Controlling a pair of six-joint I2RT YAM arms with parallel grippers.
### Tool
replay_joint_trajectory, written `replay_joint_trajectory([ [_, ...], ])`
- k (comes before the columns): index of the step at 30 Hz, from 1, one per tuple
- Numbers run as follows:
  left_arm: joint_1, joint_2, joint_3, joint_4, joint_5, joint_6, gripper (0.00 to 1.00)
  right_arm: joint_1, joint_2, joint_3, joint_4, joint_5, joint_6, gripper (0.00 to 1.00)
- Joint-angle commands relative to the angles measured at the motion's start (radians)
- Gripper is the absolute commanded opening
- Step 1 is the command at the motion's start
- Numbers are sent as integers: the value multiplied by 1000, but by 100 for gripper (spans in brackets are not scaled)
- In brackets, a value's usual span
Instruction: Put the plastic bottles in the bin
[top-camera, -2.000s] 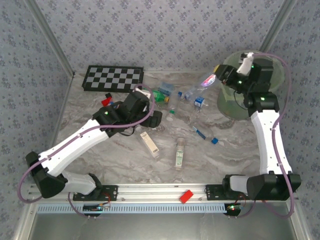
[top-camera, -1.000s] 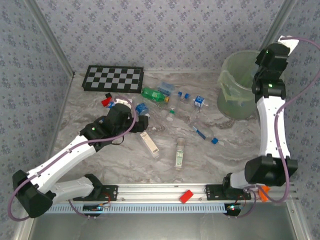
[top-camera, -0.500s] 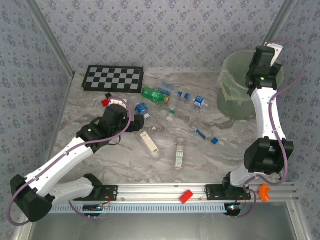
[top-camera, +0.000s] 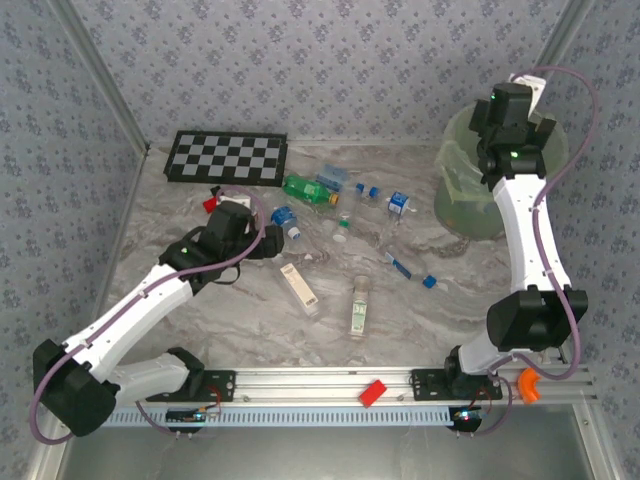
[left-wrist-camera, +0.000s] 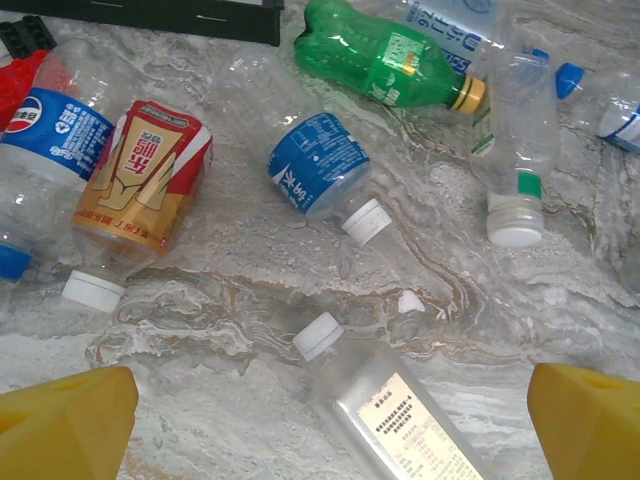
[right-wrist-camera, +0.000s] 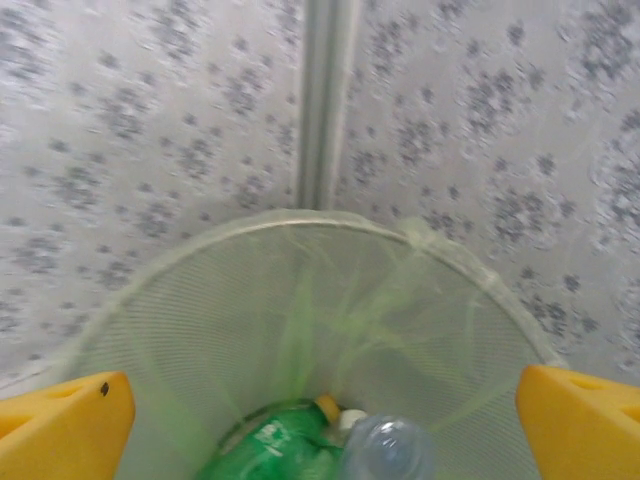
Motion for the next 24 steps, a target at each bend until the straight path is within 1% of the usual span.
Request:
replay_joint_trajectory([
  [1, 20, 6, -4, 7, -7, -1, 100, 55, -22, 44, -25, -23, -18, 100],
  [6, 49, 11, -5, 0, -32, -13, 100, 154, -1, 47, -28, -58, -31, 100],
  [10, 75, 14, -12, 18, -26, -35, 100, 227, 40, 77, -41, -92, -103, 100],
  [12, 76, 8, -5, 8, -30, -43, 100, 256, 53, 77, -47, -113, -129, 100],
  [17, 80, -39, -14, -21, -35, -53, 100, 335, 87, 64, -55, -120, -144, 100],
  [20, 90, -78, -26, -25, 0, -77, 100, 389, 98, 54, -70, -161, -160, 100],
  [24, 91, -138, -41, -41, 29, -111, 100, 438, 97, 7, -51, -252, -122, 100],
])
